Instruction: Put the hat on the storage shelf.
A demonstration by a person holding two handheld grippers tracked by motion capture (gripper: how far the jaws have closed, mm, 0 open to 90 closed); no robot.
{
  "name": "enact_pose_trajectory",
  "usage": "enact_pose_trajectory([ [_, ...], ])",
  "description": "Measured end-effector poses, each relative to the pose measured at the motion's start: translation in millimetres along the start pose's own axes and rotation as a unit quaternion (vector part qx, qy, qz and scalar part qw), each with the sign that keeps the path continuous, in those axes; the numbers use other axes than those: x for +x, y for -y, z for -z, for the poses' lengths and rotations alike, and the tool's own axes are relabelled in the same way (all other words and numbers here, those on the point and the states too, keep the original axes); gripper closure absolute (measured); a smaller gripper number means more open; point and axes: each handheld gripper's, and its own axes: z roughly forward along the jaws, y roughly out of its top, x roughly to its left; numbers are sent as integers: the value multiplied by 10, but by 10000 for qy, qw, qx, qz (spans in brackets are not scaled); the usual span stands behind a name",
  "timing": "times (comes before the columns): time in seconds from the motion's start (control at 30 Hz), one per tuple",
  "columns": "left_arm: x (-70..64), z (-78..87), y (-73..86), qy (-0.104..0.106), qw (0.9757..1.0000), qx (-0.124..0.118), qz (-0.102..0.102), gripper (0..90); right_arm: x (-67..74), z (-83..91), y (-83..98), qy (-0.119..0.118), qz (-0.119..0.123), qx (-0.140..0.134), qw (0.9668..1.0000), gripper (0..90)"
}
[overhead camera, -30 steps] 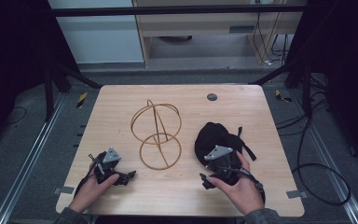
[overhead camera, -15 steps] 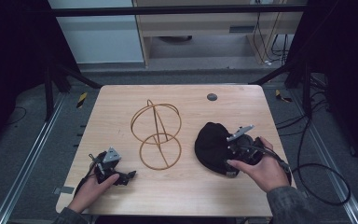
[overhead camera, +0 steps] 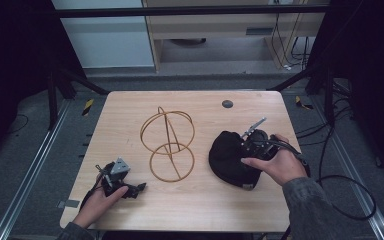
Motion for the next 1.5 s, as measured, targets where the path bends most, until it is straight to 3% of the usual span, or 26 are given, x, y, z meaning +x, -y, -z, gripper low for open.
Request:
enact_pose_trajectory([
  [0.07, 2, 0, -1, 1, 10000, 2, -12, 0, 17, -10, -106, -107, 70, 3, 9999, 261],
  [0.37, 2, -1, -2, 4, 10000, 2, -10, 0, 33, -193, -345, -79, 237, 140, 9996, 360],
  [0.67, 4, -1, -4, 18, 10000, 13, -22, 0, -15, -425, -484, -205, 87, 428, 9988, 395],
  [0.77, 5, -1, -4, 19, 10000, 13, -24, 0, -42, -463, -495, -235, 86, 463, 9986, 441],
  [0.93, 6, -1, -4, 27, 10000, 12, -31, 0, -54, -518, -514, -267, 93, 554, 9981, 593],
  [1.17, 8, -2, -5, 35, 10000, 12, -39, 0, -59, -535, -522, -381, 141, 615, 9973, 734],
  [1.5, 7, -5, -5, 30, 10000, -2, -34, 0, -4, -346, -464, -522, 236, 405, 9975, 774],
])
